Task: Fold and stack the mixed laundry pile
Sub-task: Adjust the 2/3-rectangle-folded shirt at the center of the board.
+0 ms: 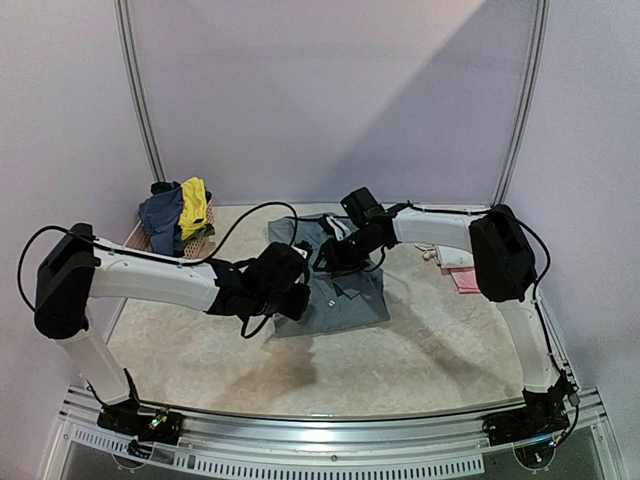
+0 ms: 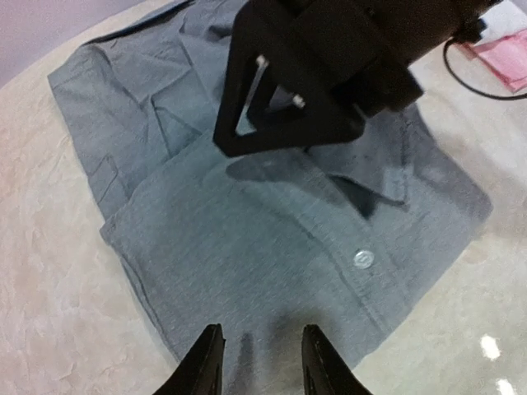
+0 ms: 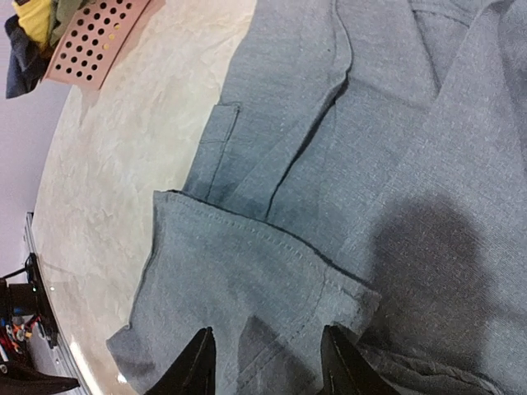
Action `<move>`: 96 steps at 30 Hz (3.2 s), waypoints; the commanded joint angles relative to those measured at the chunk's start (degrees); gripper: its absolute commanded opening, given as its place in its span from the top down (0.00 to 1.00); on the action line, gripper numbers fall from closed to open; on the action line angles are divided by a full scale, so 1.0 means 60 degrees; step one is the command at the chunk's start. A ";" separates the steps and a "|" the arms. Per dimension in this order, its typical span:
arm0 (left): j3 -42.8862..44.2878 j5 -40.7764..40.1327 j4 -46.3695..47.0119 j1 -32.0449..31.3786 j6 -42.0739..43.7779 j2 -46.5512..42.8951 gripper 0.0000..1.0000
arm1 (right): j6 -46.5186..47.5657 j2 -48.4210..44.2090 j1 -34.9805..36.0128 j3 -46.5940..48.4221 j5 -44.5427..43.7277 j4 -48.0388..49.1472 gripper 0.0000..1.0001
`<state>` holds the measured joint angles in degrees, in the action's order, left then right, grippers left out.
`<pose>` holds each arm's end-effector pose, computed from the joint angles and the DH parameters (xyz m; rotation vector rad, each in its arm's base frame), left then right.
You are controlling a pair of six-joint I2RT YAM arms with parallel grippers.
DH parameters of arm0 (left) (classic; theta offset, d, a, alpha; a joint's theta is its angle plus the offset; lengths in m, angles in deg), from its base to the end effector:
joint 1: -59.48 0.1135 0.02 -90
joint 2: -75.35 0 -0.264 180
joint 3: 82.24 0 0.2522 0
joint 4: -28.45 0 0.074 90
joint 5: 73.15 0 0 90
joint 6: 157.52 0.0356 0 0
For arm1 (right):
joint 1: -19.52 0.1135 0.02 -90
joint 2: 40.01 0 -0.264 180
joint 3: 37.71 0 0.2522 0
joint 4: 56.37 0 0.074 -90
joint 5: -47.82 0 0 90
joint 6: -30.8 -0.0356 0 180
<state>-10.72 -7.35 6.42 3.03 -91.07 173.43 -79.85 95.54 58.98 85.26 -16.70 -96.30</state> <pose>0.2073 -0.2862 0.1823 0.4774 2.2819 -0.1829 0.3911 0.3418 0.1592 -0.6286 2.5608 0.9613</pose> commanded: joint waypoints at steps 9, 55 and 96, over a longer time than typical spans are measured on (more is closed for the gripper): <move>0.0935 0.1722 0.0968 -0.0147 0.0555 0.0926 0.69 | -0.0065 -0.3246 -0.0037 -0.2630 -0.1757 0.0026 0.51; 0.1053 0.2364 0.2110 -0.0149 0.0322 0.2325 0.74 | -0.1464 -0.3899 0.0238 -0.6320 -0.1985 0.2080 0.50; 0.0044 0.2398 0.2551 -0.0157 0.0117 0.2201 0.76 | -0.3599 0.0084 -0.1391 -0.1614 0.1476 0.4848 0.62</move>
<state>-8.71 6.79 21.30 2.75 -89.69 186.87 -98.08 91.28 53.76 70.31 -13.49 -70.01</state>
